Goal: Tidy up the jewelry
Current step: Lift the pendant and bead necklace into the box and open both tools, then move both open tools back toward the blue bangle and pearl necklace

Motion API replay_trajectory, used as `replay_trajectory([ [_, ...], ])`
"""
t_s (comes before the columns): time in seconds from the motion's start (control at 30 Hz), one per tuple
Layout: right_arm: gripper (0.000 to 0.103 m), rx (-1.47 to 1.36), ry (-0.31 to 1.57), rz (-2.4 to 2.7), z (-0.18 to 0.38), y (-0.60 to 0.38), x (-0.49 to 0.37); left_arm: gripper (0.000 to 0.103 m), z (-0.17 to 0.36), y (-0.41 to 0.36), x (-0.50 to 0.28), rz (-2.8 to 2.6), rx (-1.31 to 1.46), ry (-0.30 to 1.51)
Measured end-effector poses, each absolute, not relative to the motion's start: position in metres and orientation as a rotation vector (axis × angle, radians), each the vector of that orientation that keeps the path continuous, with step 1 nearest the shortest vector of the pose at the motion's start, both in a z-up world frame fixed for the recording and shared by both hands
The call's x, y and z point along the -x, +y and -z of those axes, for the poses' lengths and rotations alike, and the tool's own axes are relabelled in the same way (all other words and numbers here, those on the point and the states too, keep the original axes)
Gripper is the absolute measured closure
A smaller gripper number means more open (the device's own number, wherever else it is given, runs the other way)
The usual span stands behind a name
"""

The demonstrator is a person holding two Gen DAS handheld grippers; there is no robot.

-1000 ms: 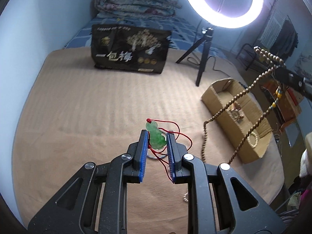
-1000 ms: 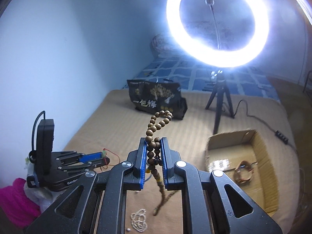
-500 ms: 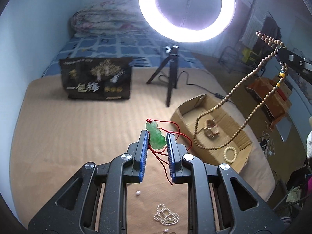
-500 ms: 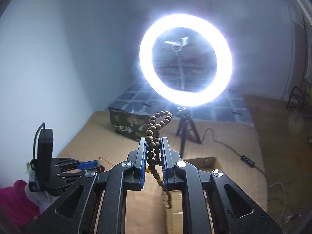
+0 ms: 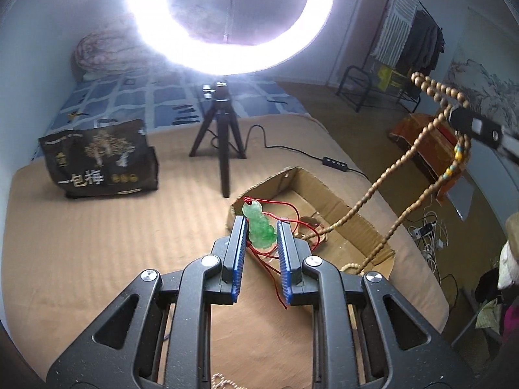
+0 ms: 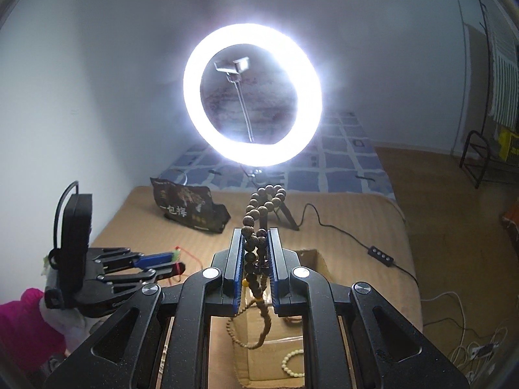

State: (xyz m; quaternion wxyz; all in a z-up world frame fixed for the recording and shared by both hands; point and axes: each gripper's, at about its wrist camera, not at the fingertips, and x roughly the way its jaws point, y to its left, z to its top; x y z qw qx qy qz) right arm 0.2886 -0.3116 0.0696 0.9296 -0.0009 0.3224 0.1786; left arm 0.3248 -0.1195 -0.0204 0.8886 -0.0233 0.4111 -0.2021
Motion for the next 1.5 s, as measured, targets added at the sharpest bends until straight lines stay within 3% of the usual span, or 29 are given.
replay_trajectory([
  [0.77,0.091,-0.097,0.894,-0.364,0.061,-0.341,-0.282,0.085,0.090,-0.173,-0.380,0.407,0.032,0.988],
  [1.07,0.091,-0.096,0.960,-0.335,0.088,-0.341,-0.286,0.084,0.099,-0.175,-0.384,0.397,0.019,1.005],
  [1.1,0.090,-0.102,0.966,-0.331,0.090,-0.342,-0.287,0.083,0.099,-0.175,-0.384,0.396,0.015,1.005],
  [1.17,0.082,-0.106,0.974,-0.316,0.091,-0.344,-0.287,0.068,0.098,-0.175,-0.383,0.397,0.015,0.999],
  [1.23,0.071,-0.103,0.974,-0.305,0.091,-0.344,-0.287,0.068,0.096,-0.175,-0.383,0.398,0.012,0.990],
  [1.3,0.067,-0.100,0.973,-0.297,0.092,-0.344,-0.287,0.068,0.094,-0.174,-0.382,0.396,0.008,0.988],
  [1.5,0.064,-0.091,0.977,-0.280,0.090,-0.343,-0.283,0.068,0.088,-0.167,-0.375,0.391,0.012,0.979],
])
